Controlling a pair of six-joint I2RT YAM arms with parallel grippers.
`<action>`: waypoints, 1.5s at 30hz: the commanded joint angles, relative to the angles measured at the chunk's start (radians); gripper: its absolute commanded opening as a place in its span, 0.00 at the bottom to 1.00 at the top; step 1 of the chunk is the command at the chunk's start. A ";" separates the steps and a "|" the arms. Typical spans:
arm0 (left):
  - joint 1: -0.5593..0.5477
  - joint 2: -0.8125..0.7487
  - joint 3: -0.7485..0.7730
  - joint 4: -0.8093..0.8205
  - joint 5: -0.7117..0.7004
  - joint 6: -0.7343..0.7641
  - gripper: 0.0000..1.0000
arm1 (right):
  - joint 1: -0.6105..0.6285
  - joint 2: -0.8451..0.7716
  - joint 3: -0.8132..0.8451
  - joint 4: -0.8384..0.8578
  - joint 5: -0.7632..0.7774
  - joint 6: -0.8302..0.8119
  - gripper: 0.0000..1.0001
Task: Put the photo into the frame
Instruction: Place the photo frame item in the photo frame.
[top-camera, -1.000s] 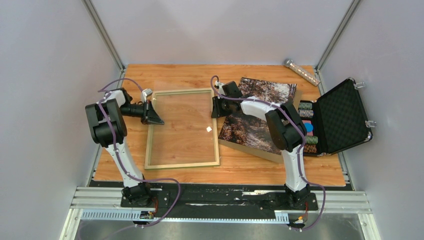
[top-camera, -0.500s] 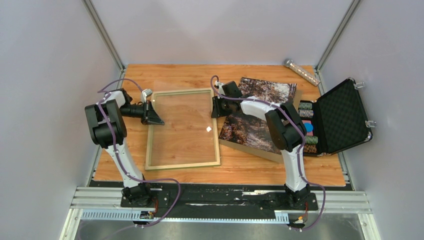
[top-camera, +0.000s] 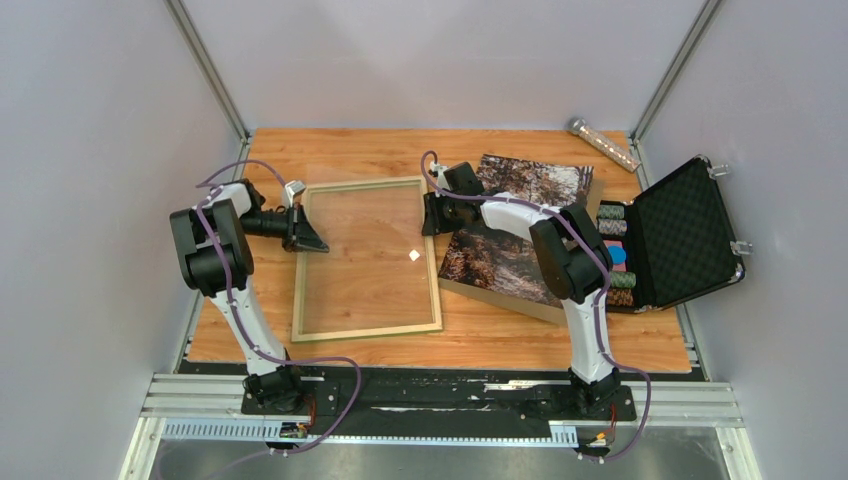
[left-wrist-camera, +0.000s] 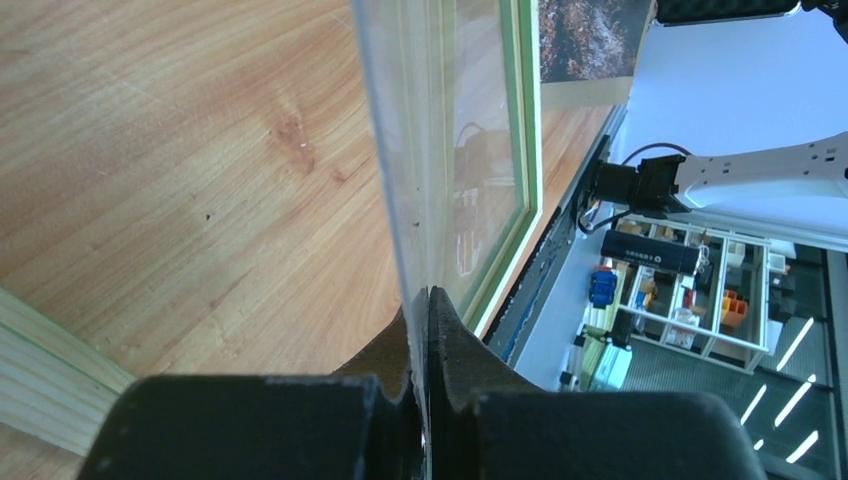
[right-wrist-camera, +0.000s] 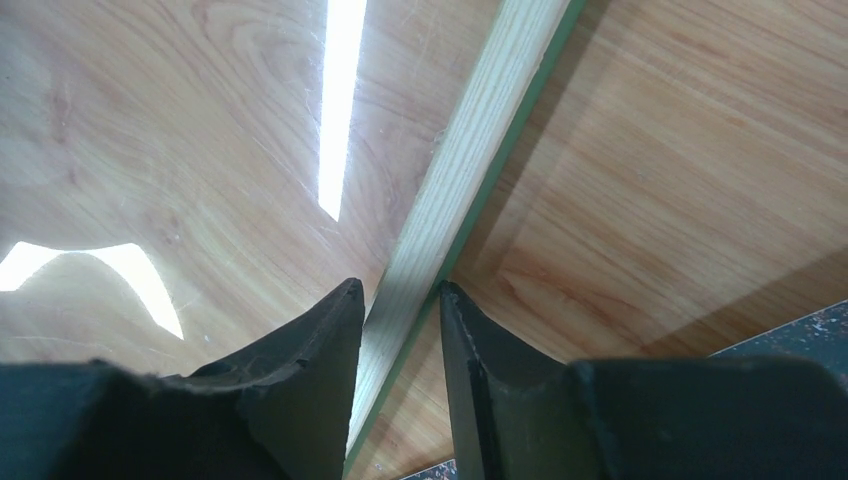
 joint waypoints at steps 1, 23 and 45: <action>-0.007 -0.047 -0.026 -0.001 -0.004 -0.028 0.01 | 0.009 0.033 0.034 0.012 0.011 0.013 0.38; -0.008 -0.060 -0.057 0.030 -0.057 -0.059 0.24 | 0.009 0.038 0.040 0.007 0.011 0.015 0.39; -0.008 -0.035 -0.027 0.033 -0.067 -0.075 0.30 | 0.010 0.038 0.040 0.007 0.007 0.014 0.39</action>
